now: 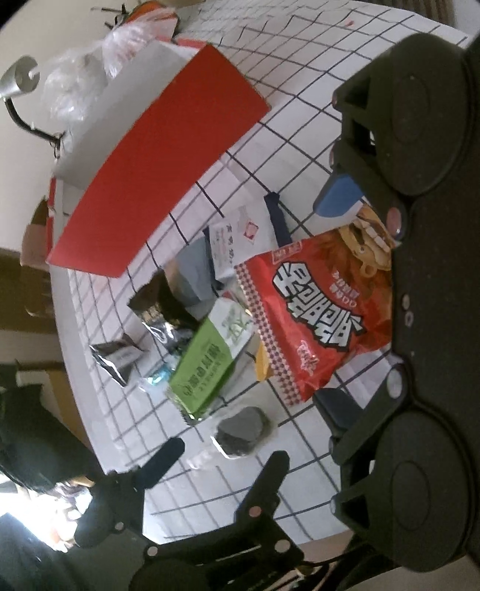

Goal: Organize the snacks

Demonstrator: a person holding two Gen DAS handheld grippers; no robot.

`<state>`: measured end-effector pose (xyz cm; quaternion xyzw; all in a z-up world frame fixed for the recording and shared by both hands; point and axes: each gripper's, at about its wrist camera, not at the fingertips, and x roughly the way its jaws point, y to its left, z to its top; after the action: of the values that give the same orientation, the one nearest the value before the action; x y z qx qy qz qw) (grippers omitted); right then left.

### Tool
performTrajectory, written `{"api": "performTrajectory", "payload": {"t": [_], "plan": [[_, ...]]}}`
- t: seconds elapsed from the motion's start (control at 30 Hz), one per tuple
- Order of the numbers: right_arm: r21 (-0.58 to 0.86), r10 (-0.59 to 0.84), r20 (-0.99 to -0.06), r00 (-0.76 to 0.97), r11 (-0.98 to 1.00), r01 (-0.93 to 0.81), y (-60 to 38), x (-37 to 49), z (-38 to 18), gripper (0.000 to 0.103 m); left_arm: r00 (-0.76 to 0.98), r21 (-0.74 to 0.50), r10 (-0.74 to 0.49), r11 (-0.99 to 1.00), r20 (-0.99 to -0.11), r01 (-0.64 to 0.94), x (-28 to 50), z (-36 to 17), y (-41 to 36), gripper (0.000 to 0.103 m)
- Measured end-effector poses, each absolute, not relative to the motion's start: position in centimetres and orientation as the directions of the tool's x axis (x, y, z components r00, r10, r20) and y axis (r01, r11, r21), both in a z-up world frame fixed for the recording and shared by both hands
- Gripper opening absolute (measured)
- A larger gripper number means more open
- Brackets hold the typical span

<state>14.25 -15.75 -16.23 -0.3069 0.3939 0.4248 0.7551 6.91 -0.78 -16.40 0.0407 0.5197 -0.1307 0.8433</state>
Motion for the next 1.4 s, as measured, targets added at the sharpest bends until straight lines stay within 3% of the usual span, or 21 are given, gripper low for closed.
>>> {"api": "performTrajectory", "payload": {"t": [0.07, 0.17, 0.4, 0.47, 0.73, 1.4], "plan": [[-0.112, 0.398, -0.865, 0.305, 0.44, -0.891, -15.7, 14.6, -16.6, 0.098, 0.418, -0.061, -0.169, 0.964, -0.892, 0.26, 7.3, -16.8, -0.6, 0.073], [-0.102, 0.395, -0.872, 0.289, 0.43, -0.897, -15.6, 15.0, -16.9, 0.098, 0.404, -0.063, -0.168, 0.963, -0.899, 0.261, 7.8, -17.2, -0.3, 0.064], [-0.089, 0.391, -0.88, 0.271, 0.425, -0.901, -15.6, 15.3, -17.8, 0.09, 0.396, -0.073, -0.179, 0.96, -0.9, 0.268, 8.0, -17.4, -0.1, 0.061], [-0.085, 0.39, -0.879, 0.273, 0.436, -0.896, -15.7, 15.4, -17.8, 0.086, 0.396, -0.086, -0.192, 0.959, -0.898, 0.271, 8.1, -17.3, -0.1, 0.056], [-0.084, 0.389, -0.869, 0.308, 0.497, -0.864, -16.2, 14.8, -17.5, 0.074, 0.408, -0.104, -0.19, 0.969, -0.893, 0.224, 8.0, -17.2, -0.1, 0.055], [-0.04, 0.406, -0.806, 0.431, 0.689, -0.724, -18.4, 12.7, -14.7, 0.073, 0.454, -0.233, -0.22, 0.972, -0.863, 0.027, 6.5, -15.6, 2.9, 0.055]]}}
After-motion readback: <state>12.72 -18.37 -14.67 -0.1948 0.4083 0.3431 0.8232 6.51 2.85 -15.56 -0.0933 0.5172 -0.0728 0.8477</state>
